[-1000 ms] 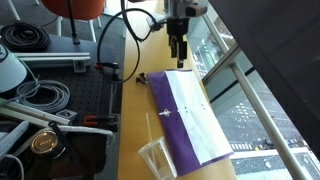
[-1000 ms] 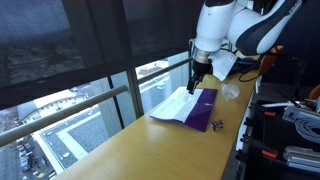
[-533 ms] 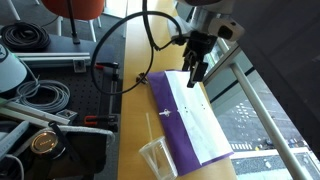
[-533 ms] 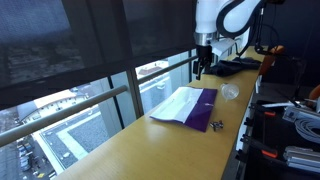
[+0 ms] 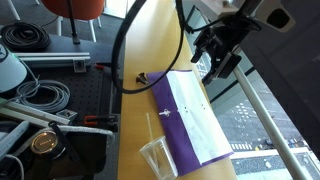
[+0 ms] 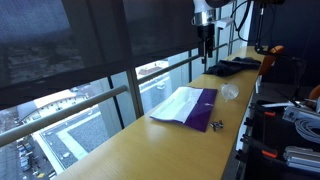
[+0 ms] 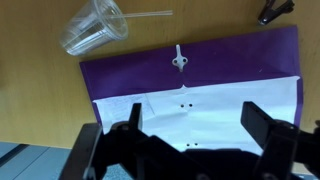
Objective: Open the purple folder.
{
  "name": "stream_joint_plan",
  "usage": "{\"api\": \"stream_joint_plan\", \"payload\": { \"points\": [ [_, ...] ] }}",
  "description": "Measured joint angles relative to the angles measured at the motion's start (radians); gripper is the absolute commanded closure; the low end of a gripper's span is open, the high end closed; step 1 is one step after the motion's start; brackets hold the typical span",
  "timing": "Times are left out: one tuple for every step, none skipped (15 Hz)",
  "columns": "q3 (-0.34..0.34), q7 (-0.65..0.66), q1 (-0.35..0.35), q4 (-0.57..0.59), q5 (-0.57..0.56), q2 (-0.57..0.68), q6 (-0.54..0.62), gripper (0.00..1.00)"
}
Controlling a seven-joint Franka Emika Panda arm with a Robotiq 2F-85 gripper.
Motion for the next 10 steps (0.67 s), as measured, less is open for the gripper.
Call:
{"api": "stream_joint_plan", "payload": {
  "points": [
    [-0.003, -0.029, 0.0, 0.013, 0.007, 0.0, -0.031, 0.0],
    [-0.005, -0.047, 0.0, 0.021, 0.007, 0.0, -0.054, 0.0],
    [-0.006, -0.06, 0.0, 0.024, 0.007, 0.0, -0.067, 0.0],
    [-0.006, -0.066, 0.0, 0.023, 0.007, 0.0, -0.069, 0.0],
    [-0.006, -0.068, 0.001, 0.023, 0.007, 0.0, -0.07, 0.0],
    [-0.006, -0.069, 0.001, 0.023, 0.007, 0.0, -0.07, 0.0],
    [-0.006, -0.07, 0.001, 0.023, 0.007, 0.0, -0.07, 0.0],
    [-0.006, -0.071, 0.001, 0.023, 0.007, 0.0, -0.07, 0.0],
    [-0.006, -0.071, 0.001, 0.023, 0.007, 0.0, -0.07, 0.0],
    [-0.006, -0.072, 0.001, 0.023, 0.007, 0.0, -0.07, 0.0]
  ]
}}
